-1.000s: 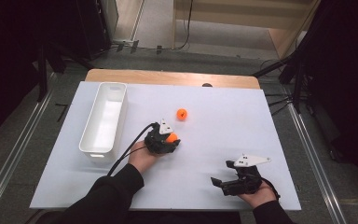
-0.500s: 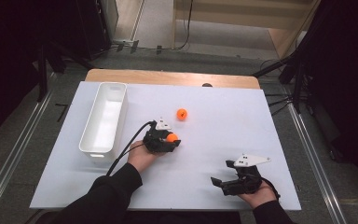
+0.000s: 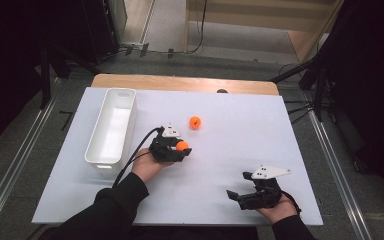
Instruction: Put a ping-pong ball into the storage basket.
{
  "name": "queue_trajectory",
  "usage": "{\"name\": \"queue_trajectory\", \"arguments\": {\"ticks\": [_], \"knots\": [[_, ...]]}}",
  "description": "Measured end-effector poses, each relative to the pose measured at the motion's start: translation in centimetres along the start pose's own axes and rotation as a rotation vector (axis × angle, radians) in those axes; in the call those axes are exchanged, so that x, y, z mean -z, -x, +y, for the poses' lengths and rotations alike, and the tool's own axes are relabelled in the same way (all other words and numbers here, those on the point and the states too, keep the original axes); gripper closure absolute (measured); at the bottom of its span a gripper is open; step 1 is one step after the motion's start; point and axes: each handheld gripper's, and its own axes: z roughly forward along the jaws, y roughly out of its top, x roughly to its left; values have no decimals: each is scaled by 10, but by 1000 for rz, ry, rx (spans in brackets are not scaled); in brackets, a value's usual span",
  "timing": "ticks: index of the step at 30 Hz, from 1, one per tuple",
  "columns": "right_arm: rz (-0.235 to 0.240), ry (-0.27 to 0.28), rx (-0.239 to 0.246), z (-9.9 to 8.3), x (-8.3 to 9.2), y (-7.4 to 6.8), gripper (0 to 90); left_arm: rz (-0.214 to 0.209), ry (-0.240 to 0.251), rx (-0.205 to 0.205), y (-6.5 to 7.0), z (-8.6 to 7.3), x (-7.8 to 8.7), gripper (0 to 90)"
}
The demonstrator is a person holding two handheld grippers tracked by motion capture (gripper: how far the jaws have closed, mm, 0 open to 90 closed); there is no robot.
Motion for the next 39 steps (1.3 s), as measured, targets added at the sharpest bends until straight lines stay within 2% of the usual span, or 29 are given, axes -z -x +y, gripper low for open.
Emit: {"name": "queue_trajectory", "arguments": {"ticks": [9,18,28,35,39], "knots": [[-1,0,-1,0,0,0,84,-15,-15,-17,3,3,9,507],[-2,-2,-5,0,1,0,84,-35,-36,4,4,6,15,507],[-2,-3,-6,0,1,0,84,-58,-51,-2,6,9,26,507],[-2,-4,-7,0,1,0,84,-54,-78,-15,2,13,34,507],[-3,-5,-6,0,1,0,84,-60,-76,-3,-1,15,42,507]]}}
